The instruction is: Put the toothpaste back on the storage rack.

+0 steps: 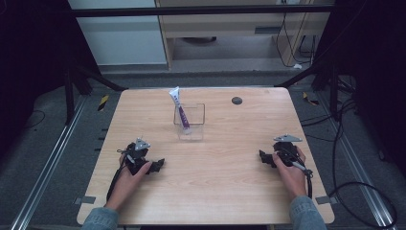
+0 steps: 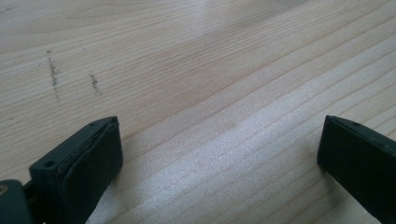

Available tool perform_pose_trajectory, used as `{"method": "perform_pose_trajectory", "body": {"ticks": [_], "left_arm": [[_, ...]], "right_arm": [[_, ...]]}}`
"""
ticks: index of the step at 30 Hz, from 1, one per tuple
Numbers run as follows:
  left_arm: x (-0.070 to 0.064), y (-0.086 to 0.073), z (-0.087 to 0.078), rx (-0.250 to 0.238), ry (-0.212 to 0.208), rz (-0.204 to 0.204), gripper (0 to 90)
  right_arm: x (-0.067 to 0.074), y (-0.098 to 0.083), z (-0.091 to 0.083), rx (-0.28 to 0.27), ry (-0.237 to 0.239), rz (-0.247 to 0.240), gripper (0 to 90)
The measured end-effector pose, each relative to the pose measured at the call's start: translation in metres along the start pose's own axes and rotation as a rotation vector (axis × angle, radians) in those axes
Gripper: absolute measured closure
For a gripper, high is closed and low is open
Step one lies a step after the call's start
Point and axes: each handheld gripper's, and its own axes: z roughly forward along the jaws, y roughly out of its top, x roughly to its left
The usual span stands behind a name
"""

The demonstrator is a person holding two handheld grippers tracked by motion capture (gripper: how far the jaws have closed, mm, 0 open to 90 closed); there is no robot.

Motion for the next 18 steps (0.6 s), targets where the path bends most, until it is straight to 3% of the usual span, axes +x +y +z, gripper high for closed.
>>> {"method": "perform_pose_trajectory", "body": {"ticks": [5,18], "left_arm": [[0.0000,0.0000,0.0000,-0.001,0.000,0.000,0.0],[0.0000,0.0000,-0.0001,0.000,0.000,0.001,0.0]], "right_arm": [[-0.0040,-0.0003,0.0043,0.000,-0.013,0.032,10.9],[0.0014,0.0014,0.0071,0.019,0.006,0.000,5.1]]}}
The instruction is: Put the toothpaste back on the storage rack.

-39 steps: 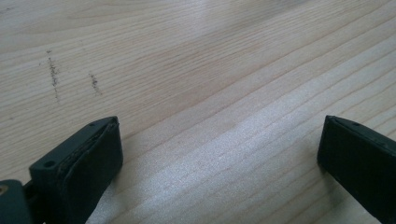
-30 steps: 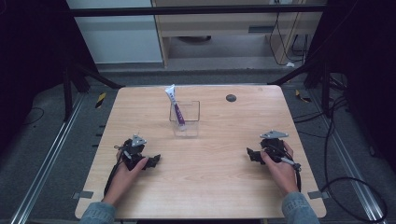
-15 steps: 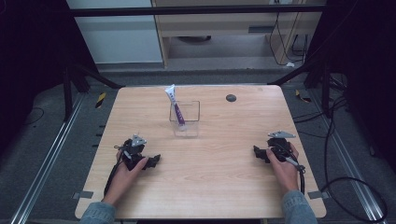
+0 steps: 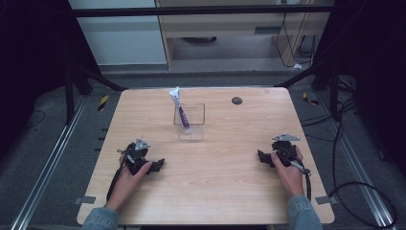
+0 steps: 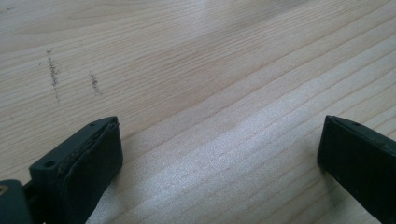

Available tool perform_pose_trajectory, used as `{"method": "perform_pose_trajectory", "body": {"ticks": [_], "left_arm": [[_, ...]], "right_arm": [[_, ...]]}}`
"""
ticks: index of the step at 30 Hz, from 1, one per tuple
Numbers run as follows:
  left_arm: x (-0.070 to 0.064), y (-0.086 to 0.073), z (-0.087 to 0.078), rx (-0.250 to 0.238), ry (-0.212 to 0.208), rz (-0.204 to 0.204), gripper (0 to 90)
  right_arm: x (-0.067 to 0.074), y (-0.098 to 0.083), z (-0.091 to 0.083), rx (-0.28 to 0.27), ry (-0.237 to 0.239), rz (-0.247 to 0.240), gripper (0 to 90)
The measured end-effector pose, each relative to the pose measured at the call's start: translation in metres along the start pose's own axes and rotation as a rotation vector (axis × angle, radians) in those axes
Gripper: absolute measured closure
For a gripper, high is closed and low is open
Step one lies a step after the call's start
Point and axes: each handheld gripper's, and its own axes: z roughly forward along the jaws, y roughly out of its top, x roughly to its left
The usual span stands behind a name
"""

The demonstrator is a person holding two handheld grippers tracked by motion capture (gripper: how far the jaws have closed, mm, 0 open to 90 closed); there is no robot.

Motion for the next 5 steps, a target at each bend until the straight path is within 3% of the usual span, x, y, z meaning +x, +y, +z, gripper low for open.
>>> {"method": "perform_pose_trajectory", "body": {"ticks": [1,2,5], "left_arm": [[0.0000,0.0000,0.0000,0.000,0.000,0.001,0.0],[0.0000,0.0000,0.0000,0.000,0.000,0.001,0.0],[0.0000,0.0000,0.0000,0.000,0.000,0.001,0.0]], "right_arm": [[0.0008,-0.0001,-0.0001,0.004,0.001,0.000,3.8],[0.0054,0.0001,0.0009,0.014,-0.037,0.036,0.3],[0.0097,0.0002,0.0010,0.018,-0.074,0.078,0.3]]}}
